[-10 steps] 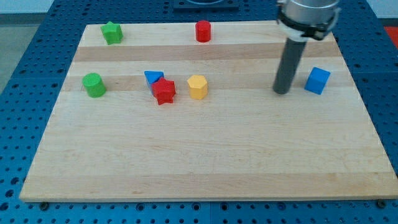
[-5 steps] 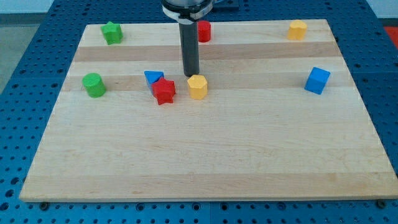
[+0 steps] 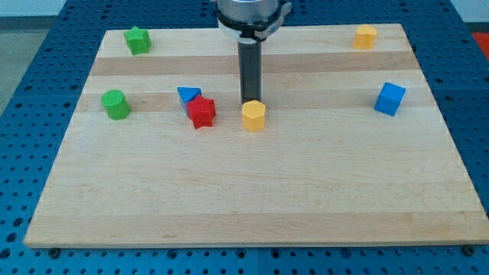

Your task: Place the hexagon at the bottom left corner

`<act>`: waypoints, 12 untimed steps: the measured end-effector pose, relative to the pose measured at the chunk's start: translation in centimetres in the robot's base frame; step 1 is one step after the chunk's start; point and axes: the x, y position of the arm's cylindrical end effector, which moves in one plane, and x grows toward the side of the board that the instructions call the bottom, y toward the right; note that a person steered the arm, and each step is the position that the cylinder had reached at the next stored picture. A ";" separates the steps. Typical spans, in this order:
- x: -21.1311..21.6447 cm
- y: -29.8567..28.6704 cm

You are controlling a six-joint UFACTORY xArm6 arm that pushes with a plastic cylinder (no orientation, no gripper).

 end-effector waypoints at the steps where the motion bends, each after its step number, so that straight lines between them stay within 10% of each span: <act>1: 1.3 0.8; 6: 9.7 3.2; 12: 12.6 -7.3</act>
